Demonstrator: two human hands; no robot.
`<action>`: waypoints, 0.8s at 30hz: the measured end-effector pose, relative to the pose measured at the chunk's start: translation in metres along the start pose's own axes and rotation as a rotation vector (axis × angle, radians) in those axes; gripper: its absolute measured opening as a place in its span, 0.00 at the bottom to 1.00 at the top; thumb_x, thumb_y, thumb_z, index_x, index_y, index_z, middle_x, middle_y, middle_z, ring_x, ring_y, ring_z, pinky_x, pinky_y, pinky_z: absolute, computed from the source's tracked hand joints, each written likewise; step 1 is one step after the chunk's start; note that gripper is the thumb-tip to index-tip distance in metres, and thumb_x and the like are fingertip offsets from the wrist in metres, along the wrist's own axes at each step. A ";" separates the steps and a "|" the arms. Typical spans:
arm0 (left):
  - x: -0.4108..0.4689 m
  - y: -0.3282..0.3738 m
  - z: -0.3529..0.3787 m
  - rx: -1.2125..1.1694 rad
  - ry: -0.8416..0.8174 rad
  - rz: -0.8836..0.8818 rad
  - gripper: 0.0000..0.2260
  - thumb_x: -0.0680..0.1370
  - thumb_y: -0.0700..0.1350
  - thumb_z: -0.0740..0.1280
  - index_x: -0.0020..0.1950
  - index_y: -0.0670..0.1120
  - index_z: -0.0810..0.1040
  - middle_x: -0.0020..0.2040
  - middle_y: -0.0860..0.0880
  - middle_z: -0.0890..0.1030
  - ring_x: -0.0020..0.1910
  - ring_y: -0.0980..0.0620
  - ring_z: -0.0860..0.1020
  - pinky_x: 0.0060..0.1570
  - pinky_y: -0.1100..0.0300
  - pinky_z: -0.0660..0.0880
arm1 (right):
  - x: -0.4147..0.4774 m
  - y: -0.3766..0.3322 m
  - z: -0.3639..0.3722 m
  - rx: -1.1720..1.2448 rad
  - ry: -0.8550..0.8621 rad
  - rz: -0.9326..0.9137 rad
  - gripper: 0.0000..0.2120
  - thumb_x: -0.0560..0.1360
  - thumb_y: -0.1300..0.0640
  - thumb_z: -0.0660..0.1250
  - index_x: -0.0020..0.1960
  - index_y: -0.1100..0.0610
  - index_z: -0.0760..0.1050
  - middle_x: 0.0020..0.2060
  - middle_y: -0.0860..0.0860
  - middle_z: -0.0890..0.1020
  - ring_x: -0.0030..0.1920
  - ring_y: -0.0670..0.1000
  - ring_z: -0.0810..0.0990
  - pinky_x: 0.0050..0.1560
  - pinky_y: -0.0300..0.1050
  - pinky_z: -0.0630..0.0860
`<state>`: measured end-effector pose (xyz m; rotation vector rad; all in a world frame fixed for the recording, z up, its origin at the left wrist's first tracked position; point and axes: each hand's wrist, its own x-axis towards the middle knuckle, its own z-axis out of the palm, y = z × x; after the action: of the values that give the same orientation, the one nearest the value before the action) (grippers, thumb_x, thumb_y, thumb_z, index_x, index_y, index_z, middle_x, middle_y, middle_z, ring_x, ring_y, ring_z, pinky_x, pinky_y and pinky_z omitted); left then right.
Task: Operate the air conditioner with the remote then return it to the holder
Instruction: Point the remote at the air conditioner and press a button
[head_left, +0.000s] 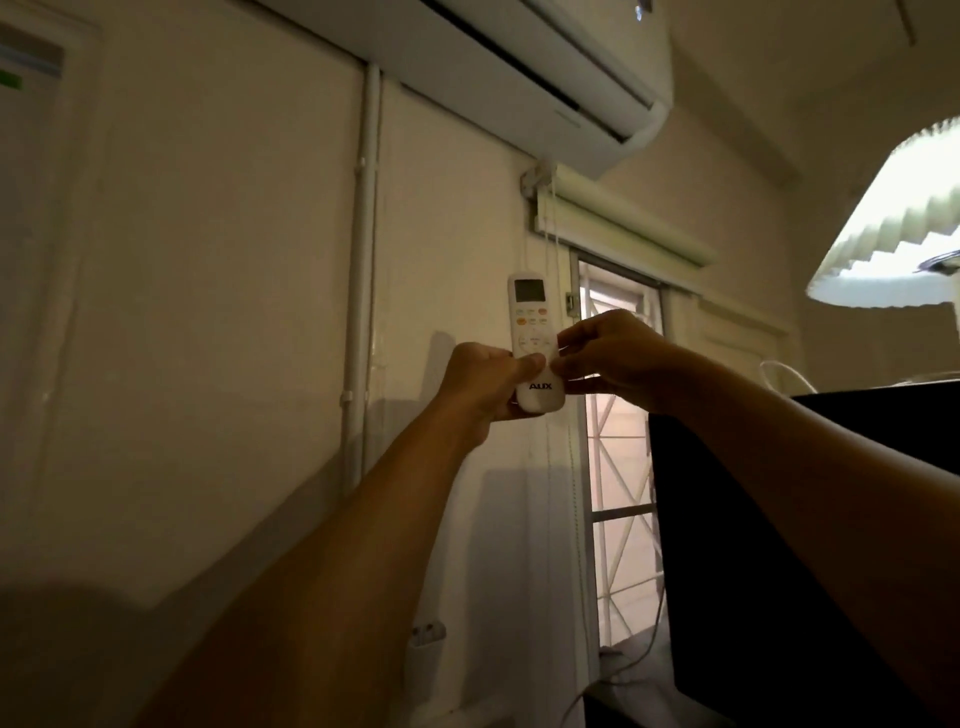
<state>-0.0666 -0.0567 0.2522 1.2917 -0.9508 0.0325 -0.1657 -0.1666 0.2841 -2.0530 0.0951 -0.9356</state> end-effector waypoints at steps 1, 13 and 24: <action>0.003 0.007 0.005 -0.005 -0.010 0.017 0.20 0.73 0.42 0.70 0.64 0.40 0.73 0.60 0.41 0.80 0.54 0.42 0.81 0.50 0.44 0.81 | 0.000 -0.006 -0.008 -0.007 0.016 0.000 0.16 0.75 0.70 0.67 0.62 0.66 0.74 0.57 0.61 0.80 0.48 0.55 0.83 0.43 0.46 0.82; 0.016 0.060 0.056 -0.147 -0.188 0.126 0.17 0.73 0.41 0.71 0.60 0.37 0.75 0.48 0.42 0.82 0.43 0.44 0.83 0.40 0.50 0.83 | -0.008 -0.056 -0.076 0.033 0.221 -0.044 0.08 0.79 0.64 0.62 0.56 0.65 0.75 0.49 0.59 0.82 0.46 0.56 0.84 0.41 0.45 0.81; 0.018 0.075 0.062 -0.150 -0.201 0.150 0.17 0.73 0.41 0.71 0.59 0.37 0.75 0.53 0.38 0.82 0.47 0.40 0.83 0.44 0.45 0.82 | 0.000 -0.069 -0.089 0.026 0.294 -0.057 0.07 0.77 0.62 0.66 0.54 0.64 0.75 0.43 0.57 0.83 0.41 0.53 0.84 0.39 0.45 0.81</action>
<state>-0.1291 -0.0910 0.3200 1.0974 -1.1987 -0.0531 -0.2410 -0.1832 0.3657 -1.8903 0.1811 -1.2630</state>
